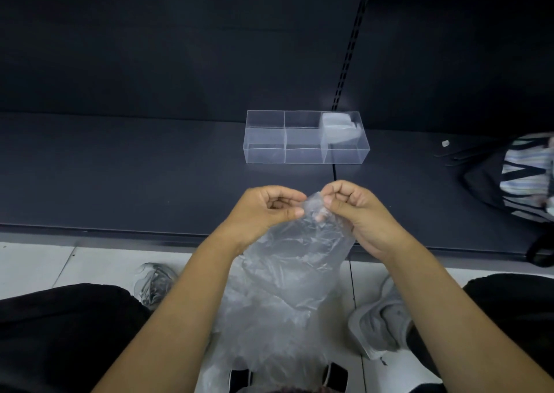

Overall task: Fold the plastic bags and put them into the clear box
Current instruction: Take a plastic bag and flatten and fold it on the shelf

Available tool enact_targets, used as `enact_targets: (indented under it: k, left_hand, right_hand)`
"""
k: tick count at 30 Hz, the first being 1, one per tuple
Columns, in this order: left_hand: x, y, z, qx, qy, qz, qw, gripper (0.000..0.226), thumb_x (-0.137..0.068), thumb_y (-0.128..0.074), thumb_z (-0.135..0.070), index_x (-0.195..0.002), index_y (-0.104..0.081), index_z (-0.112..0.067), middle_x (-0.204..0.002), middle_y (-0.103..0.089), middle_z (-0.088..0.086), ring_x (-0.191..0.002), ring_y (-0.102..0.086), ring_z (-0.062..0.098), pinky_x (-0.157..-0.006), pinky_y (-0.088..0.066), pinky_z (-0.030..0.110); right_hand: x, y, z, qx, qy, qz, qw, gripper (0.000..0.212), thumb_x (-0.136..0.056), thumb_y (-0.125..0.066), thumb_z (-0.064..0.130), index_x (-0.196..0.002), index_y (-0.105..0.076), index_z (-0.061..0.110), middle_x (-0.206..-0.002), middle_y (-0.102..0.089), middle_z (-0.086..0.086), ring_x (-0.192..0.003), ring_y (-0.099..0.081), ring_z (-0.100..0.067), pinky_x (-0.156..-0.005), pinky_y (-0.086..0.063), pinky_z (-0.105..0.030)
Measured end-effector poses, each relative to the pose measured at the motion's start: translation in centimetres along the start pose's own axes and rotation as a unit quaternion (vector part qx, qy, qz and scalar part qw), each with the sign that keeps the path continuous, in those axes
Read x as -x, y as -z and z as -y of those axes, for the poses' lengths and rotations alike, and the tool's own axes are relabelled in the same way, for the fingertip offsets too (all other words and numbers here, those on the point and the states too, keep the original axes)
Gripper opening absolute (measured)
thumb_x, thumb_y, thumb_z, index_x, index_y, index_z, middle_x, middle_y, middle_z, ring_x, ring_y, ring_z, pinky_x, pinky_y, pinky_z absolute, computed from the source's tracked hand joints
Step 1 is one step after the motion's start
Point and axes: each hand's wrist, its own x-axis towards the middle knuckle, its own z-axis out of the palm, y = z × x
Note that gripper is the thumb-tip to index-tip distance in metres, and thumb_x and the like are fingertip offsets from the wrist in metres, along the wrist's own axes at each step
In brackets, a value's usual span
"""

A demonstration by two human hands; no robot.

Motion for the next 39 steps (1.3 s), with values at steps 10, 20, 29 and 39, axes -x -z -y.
enact_targets:
  k: [10, 20, 29, 39]
  left_hand:
    - [-0.5, -0.4, 0.2, 0.013, 0.033, -0.061, 0.997, 0.007, -0.087, -0.069, -0.022, -0.089, -0.076, -0.021, -0.088, -0.075, -0.004, -0.084, -0.071, 0.011, -0.075, -0.055, 0.020]
    - [-0.6, -0.2, 1.0, 0.132, 0.108, -0.136, 0.976, 0.027, -0.097, -0.054, -0.030, -0.074, -0.067, -0.020, -0.075, -0.070, -0.001, -0.069, -0.065, 0.012, -0.063, -0.053, 0.025]
    - [-0.2, -1.2, 1.0, 0.144, 0.116, -0.085, 0.979, 0.023, -0.095, -0.056, -0.032, -0.078, -0.064, -0.020, -0.069, -0.066, -0.002, -0.062, -0.063, 0.012, -0.060, -0.052, 0.025]
    - [0.0, -0.5, 0.9, 0.157, 0.133, -0.095, 0.974, 0.034, -0.095, -0.052, -0.043, -0.070, -0.070, -0.027, -0.072, -0.068, -0.002, -0.066, -0.064, 0.012, -0.062, -0.053, 0.026]
  right_hand:
    - [-0.2, 0.0, -0.2, 0.010, -0.052, -0.023, 0.998, 0.024, -0.081, -0.067, 0.033, -0.095, -0.064, 0.013, -0.084, -0.071, -0.005, -0.073, -0.068, -0.016, -0.063, -0.055, -0.026]
    - [-0.3, 1.7, -0.1, 0.193, -0.100, -0.055, 0.974, 0.029, -0.077, -0.069, 0.039, -0.091, -0.071, 0.013, -0.090, -0.072, 0.000, -0.083, -0.067, -0.014, -0.082, -0.051, -0.026]
    - [-0.8, 0.2, 0.1, 0.109, -0.096, 0.070, 0.987, 0.048, -0.076, -0.074, 0.018, -0.122, -0.061, 0.021, -0.087, -0.066, -0.008, -0.084, -0.065, -0.015, -0.083, -0.052, -0.023]
    - [-0.8, 0.6, -0.1, 0.052, -0.056, -0.051, 0.996, 0.010, -0.091, -0.058, 0.027, -0.094, -0.064, 0.021, -0.120, -0.064, 0.006, -0.117, -0.057, -0.006, -0.104, -0.040, -0.030]
